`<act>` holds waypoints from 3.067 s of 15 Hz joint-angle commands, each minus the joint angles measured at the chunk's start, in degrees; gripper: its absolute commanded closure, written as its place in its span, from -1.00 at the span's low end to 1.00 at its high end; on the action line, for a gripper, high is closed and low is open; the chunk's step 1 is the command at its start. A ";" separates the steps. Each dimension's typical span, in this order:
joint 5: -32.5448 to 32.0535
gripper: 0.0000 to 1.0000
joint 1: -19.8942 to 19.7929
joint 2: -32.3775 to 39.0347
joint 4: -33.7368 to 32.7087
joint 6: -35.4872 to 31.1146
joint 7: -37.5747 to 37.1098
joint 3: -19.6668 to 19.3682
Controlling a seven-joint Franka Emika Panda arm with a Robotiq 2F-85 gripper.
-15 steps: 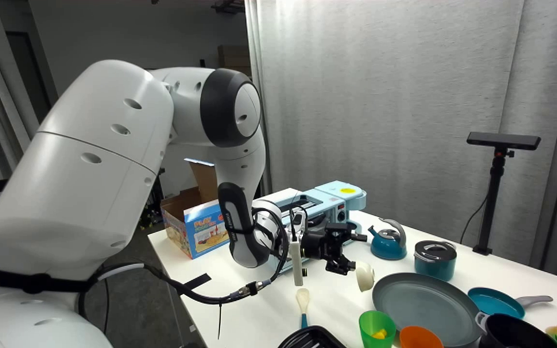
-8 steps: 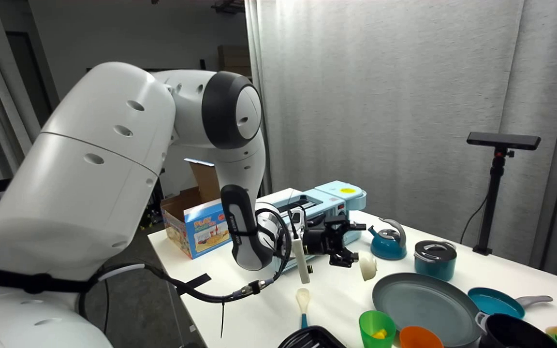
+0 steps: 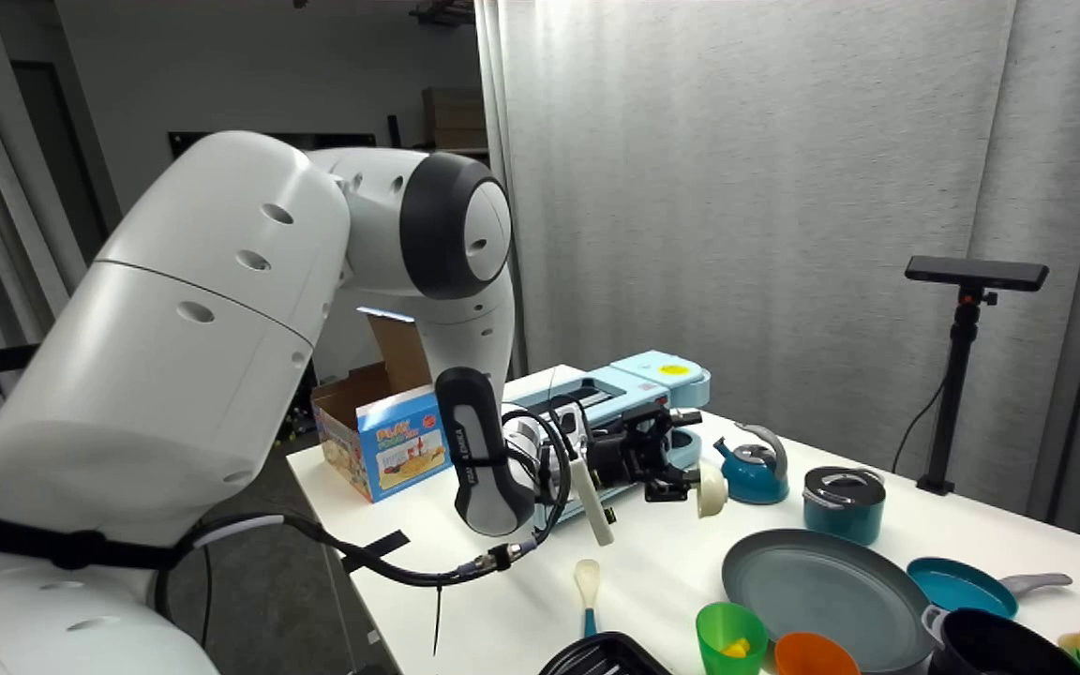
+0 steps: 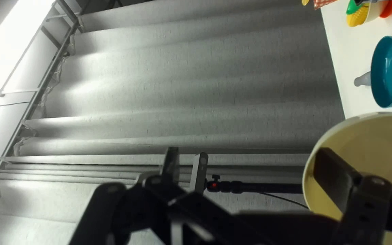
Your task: Flip the white object upside down
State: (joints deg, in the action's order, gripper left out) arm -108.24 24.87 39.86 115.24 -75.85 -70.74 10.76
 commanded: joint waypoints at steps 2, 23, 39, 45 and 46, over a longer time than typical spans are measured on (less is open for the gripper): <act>-4.94 -1.00 -0.44 1.87 -0.14 6.53 -2.82 1.02; -9.27 -1.00 -0.22 4.26 -0.12 14.59 -6.46 1.51; -8.57 -1.00 -8.38 -15.20 15.91 15.84 -15.51 2.16; -10.42 -1.00 -10.29 -25.23 22.36 13.31 -13.44 1.54; -10.26 -1.00 -10.92 -26.90 22.94 12.94 -13.69 1.54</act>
State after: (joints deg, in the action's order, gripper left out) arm -116.51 16.18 20.17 133.10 -60.80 -85.10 11.93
